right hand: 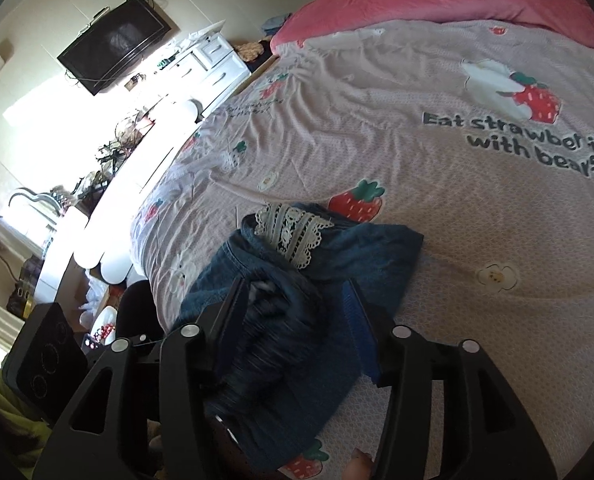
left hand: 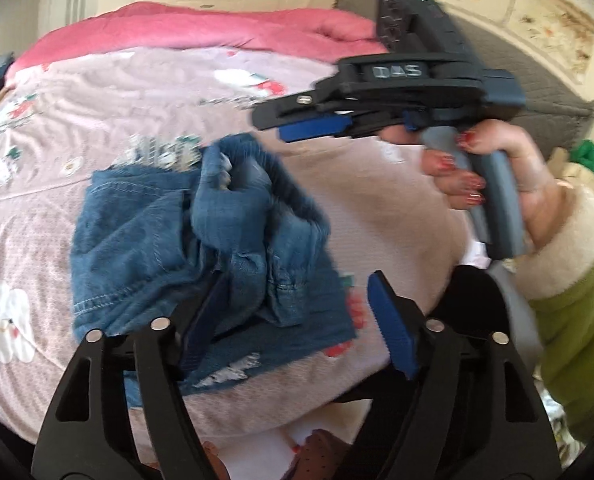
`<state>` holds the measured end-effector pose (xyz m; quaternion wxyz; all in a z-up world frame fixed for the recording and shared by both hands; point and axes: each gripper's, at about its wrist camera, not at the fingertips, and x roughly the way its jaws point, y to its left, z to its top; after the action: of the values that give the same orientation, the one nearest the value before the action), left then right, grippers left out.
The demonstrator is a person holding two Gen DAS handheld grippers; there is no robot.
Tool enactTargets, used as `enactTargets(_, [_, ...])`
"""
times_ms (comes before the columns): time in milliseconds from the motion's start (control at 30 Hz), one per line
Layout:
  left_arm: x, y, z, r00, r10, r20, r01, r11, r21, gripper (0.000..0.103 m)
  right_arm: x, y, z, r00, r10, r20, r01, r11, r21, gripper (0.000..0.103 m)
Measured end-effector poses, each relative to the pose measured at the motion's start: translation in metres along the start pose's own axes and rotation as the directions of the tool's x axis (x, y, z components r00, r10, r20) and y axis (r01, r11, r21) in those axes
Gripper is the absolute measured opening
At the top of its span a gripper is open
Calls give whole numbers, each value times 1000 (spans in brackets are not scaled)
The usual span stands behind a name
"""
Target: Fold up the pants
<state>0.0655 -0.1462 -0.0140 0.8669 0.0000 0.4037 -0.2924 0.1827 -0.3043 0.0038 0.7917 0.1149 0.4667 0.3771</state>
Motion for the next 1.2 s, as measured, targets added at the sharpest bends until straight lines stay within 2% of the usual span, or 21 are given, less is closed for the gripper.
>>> enactTargets(133, [-30, 9, -7, 998, -43, 39, 44, 999, -15, 68, -5, 23, 0, 1000, -24, -1, 24, 998, -55, 58])
enactTargets(200, [-46, 23, -11, 998, 11, 56, -9, 999, -40, 69, -4, 33, 0, 1000, -22, -6, 21, 997, -80, 58])
enactTargets(300, [-53, 57, -10, 990, 135, 49, -129, 986, -109, 69, 4, 55, -2, 1000, -9, -25, 6, 992, -129, 58])
enactTargets(367, [-53, 74, -9, 986, 163, 30, -156, 975, -158, 69, 10, 67, -4, 999, 5, -46, -12, 987, -158, 58])
enactTargets(467, [-47, 90, -6, 979, 205, 3, -202, 963, -180, 68, 19, 84, -16, 995, -24, -100, 1, 974, -227, 51])
enactTargets(567, [-43, 99, 6, 984, 179, 3, -175, 966, -190, 68, 19, 92, -36, 988, -63, -141, 21, 960, -280, 48])
enactTargets(600, [-37, 102, 14, 986, 169, 0, -166, 969, -185, 68, 19, 93, -44, 985, -95, -147, 45, 950, -309, 42])
enactTargets(633, [-28, 104, 22, 988, 156, -12, -156, 972, -178, 66, 20, 93, -51, 980, -117, -158, 60, 943, -329, 26])
enactTargets(700, [-13, 109, 33, 991, 119, -60, -127, 979, -159, 57, 25, 93, -62, 969, -163, -187, 86, 927, -364, 6])
enactTargets(733, [-2, 111, 39, 991, 97, -88, -110, 981, -160, 45, 26, 91, -66, 966, -169, -197, 85, 923, -375, 6])
enactTargets(767, [7, 114, 44, 990, 82, -114, -101, 980, -169, 42, 26, 91, -71, 963, -174, -207, 82, 917, -389, 6])
enactTargets(867, [33, 126, 50, 980, 103, -169, -132, 976, -171, 40, 20, 83, -87, 951, -217, -221, 107, 900, -424, 6])
enactTargets(933, [41, 134, 48, 979, 82, -185, -117, 975, -188, 40, 16, 69, -93, 948, -238, -212, 135, 901, -412, 6])
enactTargets(1067, [45, 130, 44, 978, 91, -187, -123, 979, -165, 40, 10, 61, -97, 958, -209, -196, 133, 930, -344, 9])
enactTargets(1167, [45, 132, 46, 977, 80, -198, -114, 980, -164, 40, -15, 92, -91, 982, -171, -83, 123, 903, -411, 14])
enactTargets(1200, [45, 133, 47, 976, 73, -205, -108, 981, -162, 40, -20, 104, -90, 986, -160, -56, 120, 893, -433, 22])
